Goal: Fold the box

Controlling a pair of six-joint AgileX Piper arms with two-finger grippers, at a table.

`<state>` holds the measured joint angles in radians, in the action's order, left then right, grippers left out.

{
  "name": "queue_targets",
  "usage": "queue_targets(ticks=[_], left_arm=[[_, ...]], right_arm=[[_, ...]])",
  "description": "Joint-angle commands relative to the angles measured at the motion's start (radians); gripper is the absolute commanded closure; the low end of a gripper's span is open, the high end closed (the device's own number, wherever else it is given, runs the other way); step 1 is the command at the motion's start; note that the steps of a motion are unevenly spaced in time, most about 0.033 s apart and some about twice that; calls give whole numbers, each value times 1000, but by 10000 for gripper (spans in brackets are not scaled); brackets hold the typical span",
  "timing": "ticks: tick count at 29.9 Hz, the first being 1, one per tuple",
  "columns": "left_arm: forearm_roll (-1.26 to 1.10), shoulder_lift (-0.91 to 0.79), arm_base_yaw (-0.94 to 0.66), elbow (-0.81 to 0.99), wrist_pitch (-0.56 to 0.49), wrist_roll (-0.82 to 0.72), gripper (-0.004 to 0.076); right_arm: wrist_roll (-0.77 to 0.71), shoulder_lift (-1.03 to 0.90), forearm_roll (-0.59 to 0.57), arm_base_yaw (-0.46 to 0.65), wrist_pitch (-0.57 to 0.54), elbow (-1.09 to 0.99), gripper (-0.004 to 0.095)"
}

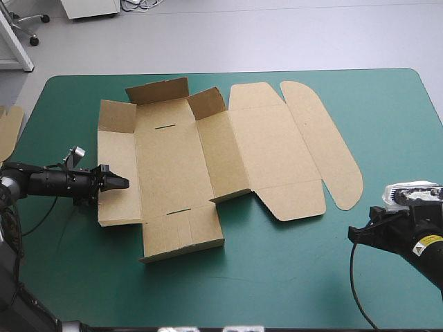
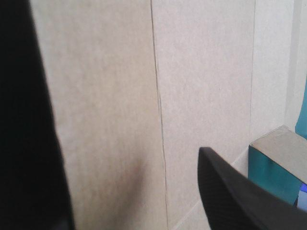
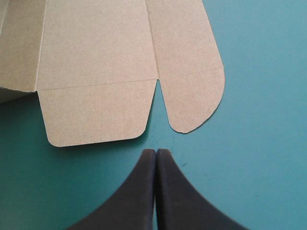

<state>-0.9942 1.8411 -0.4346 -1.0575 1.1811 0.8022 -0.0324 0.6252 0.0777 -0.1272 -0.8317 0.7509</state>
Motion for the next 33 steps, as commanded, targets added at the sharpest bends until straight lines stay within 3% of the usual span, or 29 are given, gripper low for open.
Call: queue_targets(ticks=[1,11,20,26,33], left_arm=[[-78,-43,8,-20,74,2,329],[-86,-43,48,-20,77,27,356],[-71,-43,62,-20,38,36,528],[-92,-43,62,-20,18,40,737],[-92,-45,62,-47,61,35,738]], right_arm=[[3,6,-7,1,56,34,942],[3,6,-7,1,56,34,942],[3,6,-6,1,49,34,942],[3,6,-4,1,48,34,942],[3,6,-4,1,48,34,942]])
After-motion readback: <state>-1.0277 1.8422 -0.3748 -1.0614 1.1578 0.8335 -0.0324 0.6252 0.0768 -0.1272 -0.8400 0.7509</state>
